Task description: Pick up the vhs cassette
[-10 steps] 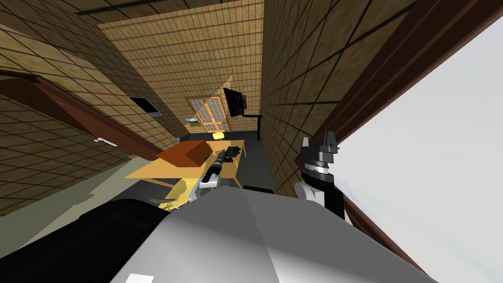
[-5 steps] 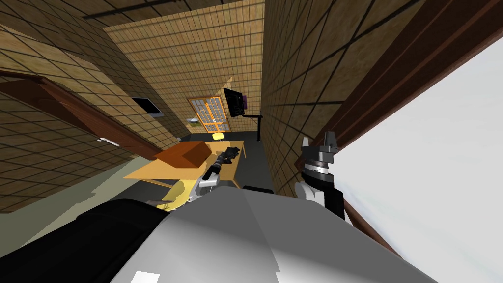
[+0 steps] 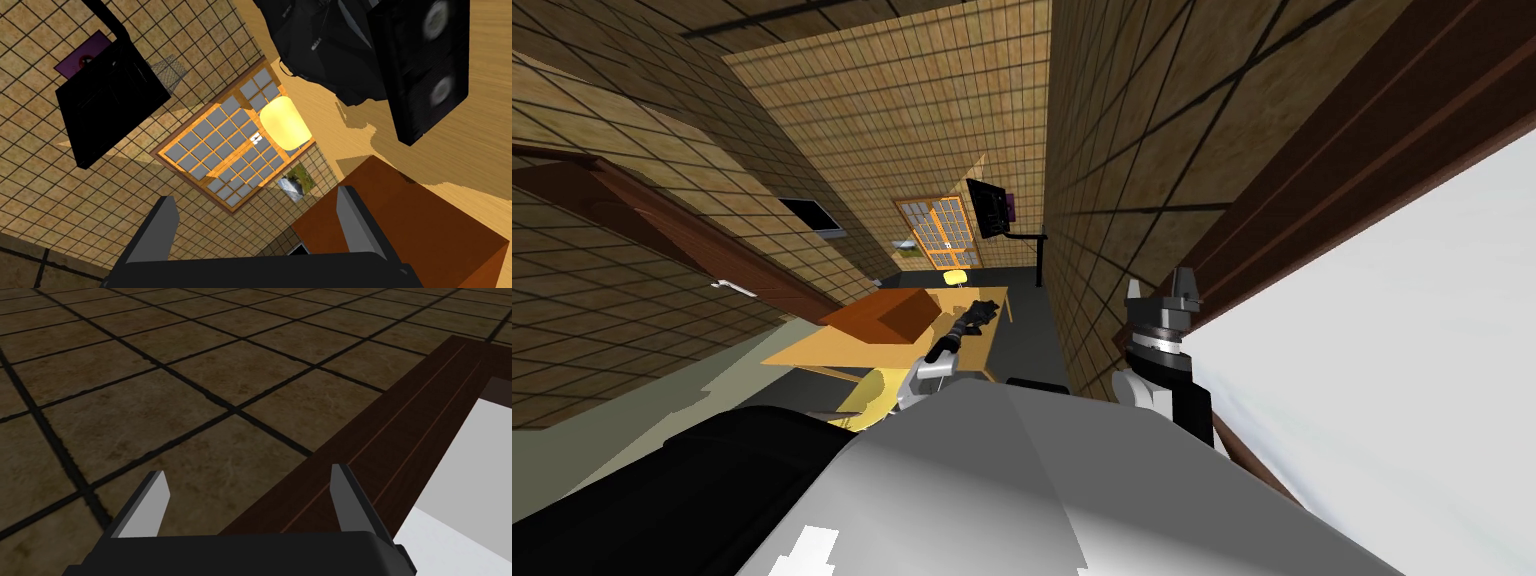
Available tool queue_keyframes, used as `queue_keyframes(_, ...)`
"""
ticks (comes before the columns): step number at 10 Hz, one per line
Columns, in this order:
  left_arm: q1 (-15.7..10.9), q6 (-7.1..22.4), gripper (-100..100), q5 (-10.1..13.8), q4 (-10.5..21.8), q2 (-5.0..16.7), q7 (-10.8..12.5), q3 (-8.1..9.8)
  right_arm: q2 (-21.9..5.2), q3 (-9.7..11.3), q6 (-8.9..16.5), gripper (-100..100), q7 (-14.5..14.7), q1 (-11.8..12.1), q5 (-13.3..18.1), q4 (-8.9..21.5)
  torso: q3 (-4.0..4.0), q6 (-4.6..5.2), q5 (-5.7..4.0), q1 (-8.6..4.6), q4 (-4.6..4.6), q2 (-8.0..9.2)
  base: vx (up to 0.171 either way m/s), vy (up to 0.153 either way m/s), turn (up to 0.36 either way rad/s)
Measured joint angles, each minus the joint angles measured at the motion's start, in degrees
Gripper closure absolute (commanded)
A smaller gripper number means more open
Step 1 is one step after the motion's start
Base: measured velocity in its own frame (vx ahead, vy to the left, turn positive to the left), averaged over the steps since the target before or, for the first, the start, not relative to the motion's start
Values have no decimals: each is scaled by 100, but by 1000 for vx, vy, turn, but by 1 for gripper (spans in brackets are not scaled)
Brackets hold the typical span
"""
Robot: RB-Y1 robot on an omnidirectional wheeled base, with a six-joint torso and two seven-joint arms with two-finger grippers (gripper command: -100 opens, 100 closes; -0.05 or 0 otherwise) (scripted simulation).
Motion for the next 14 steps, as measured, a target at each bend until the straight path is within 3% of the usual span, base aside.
queue_keyframes(14, -626, 2115, -100, 204, 1015, 269, -279, 495, 0, 0, 0, 0, 0, 0, 0, 0, -2, 0, 1, 9, -2, -3, 67, -15, 15)
